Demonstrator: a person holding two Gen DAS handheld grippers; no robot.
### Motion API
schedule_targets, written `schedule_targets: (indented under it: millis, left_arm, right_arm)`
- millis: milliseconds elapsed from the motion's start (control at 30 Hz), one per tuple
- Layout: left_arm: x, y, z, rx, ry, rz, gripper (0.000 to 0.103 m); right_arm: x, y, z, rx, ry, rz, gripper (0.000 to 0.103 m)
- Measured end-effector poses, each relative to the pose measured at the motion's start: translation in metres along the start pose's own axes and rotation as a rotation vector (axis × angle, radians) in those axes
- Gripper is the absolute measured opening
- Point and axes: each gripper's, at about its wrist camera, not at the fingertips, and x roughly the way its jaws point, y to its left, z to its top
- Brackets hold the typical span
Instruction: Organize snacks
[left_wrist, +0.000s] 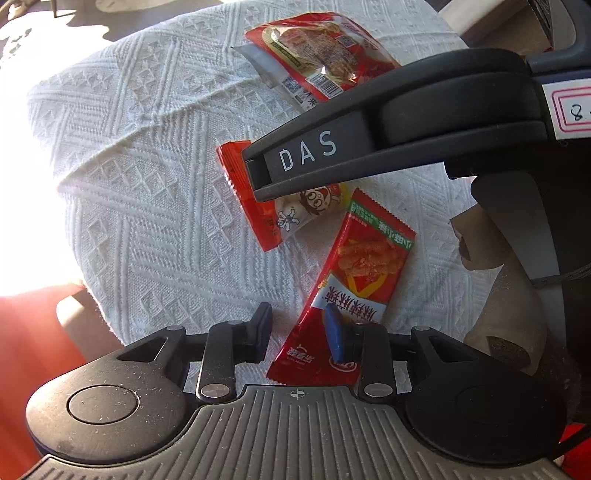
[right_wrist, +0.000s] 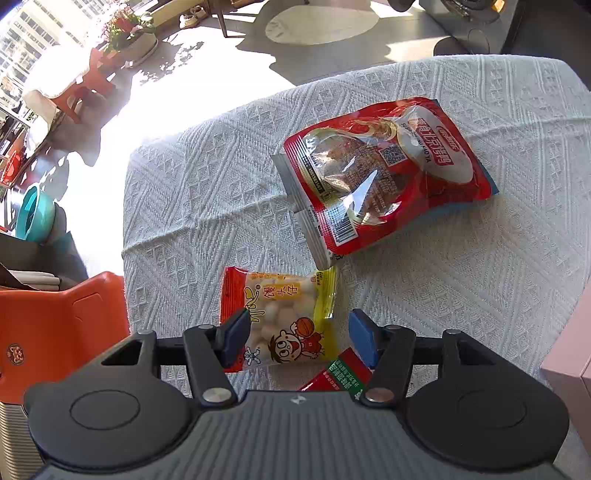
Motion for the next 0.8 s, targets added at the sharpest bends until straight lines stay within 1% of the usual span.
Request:
schedule_targets:
  millis: [67, 167, 367, 400, 500, 567, 700, 800]
  left_arm:
    - [-0.003, 0.004, 0.001, 0.006, 0.000, 0.005, 0.035]
    - [-0.004, 0.004, 0.002, 0.030, 0.003, 0.012, 0.035]
    - [-0.002, -0.005, 0.007, 0.078, 0.008, 0.008, 0.035]
    - [0.000, -0.008, 0.013, 0.088, 0.010, 0.007, 0.035]
    - [0.000, -0.010, 0.015, 0.115, 0.013, 0.008, 0.035]
    - [-0.001, -0.016, 0.020, 0.129, 0.017, 0.011, 0.035]
    - [0.001, -0.017, 0.024, 0.155, 0.023, 0.013, 0.035]
    - [0.000, -0.022, 0.022, 0.175, 0.030, 0.001, 0.035]
  right_arm:
    - [0.003, 0.004, -0.001, -0.027, -0.008, -0.029, 0.056]
    - [-0.002, -0.002, -0.008, -0.019, -0.034, -0.066, 0.055]
    - [-0.015, -0.041, -0.032, 0.075, -0.045, -0.117, 0.055]
    - [-0.017, -0.046, -0.035, 0.086, -0.046, -0.125, 0.055]
    - [-0.020, -0.060, -0.046, 0.135, -0.042, -0.121, 0.059]
    - [-0.020, -0.065, -0.050, 0.173, -0.044, -0.113, 0.059]
    - [-0.025, -0.067, -0.055, 0.211, -0.069, -0.105, 0.059]
    - [-0.026, -0.068, -0.060, 0.226, -0.070, -0.093, 0.059]
